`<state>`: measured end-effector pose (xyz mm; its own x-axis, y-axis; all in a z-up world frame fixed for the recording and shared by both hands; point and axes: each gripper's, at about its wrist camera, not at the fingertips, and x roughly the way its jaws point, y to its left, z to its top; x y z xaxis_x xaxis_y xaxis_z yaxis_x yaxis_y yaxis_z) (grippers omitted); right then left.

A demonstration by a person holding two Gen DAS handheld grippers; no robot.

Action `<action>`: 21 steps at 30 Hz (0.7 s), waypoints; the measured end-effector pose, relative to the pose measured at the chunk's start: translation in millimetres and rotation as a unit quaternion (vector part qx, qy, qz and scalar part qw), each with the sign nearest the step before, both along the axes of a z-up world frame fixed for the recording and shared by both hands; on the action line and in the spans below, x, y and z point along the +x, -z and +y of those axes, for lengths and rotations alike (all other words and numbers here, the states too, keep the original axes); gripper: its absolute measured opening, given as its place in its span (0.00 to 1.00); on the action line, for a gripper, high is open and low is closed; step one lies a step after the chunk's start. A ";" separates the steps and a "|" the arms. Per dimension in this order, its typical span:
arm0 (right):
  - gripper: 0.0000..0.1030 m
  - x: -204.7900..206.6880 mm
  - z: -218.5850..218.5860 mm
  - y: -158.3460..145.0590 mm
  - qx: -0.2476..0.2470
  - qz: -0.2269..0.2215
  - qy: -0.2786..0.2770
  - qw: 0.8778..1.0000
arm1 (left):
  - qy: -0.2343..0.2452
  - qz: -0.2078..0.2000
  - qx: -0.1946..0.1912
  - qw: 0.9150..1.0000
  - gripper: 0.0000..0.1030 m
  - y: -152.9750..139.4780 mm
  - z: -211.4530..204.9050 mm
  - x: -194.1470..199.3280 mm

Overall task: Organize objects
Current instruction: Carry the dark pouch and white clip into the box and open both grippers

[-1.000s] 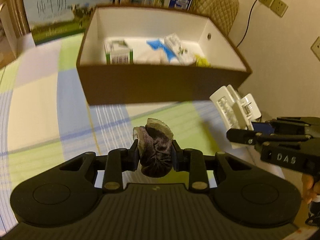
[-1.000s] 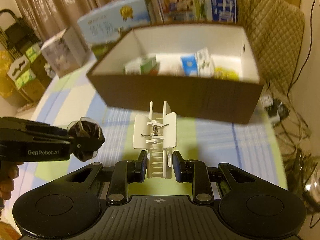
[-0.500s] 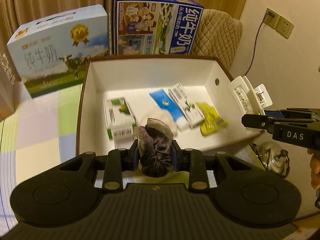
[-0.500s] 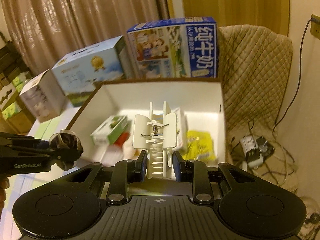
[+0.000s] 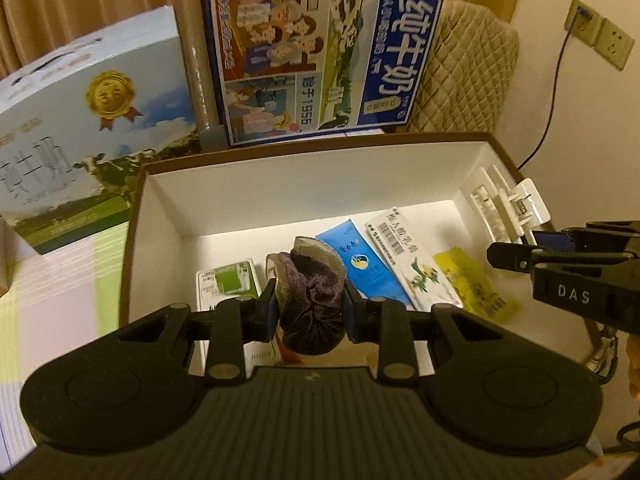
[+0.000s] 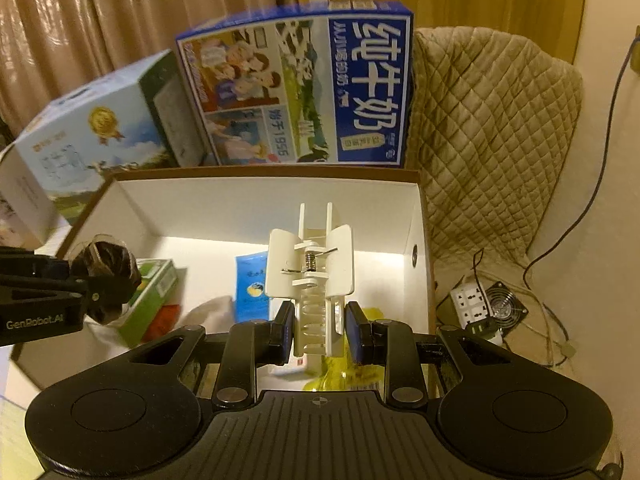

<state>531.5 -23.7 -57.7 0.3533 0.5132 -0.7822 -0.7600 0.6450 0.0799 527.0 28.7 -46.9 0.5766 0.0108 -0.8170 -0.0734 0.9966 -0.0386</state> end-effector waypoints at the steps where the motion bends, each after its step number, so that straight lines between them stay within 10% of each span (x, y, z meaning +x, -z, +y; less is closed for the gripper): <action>1: 0.23 3.5 2.7 3.1 -0.003 0.001 0.002 1.000 | 0.000 0.003 0.002 1.000 0.26 3.2 0.5 4.7; 21: 0.23 27.6 20.2 24.6 -0.023 0.007 0.001 1.000 | -0.003 0.025 0.020 0.999 0.42 41.2 7.3 57.1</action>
<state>559.1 -3.4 -82.3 0.3439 0.4761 -0.8094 -0.7572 0.6503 0.0609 584.2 36.0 -88.1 0.5348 0.0478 -0.8436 -0.0808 0.9967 0.0053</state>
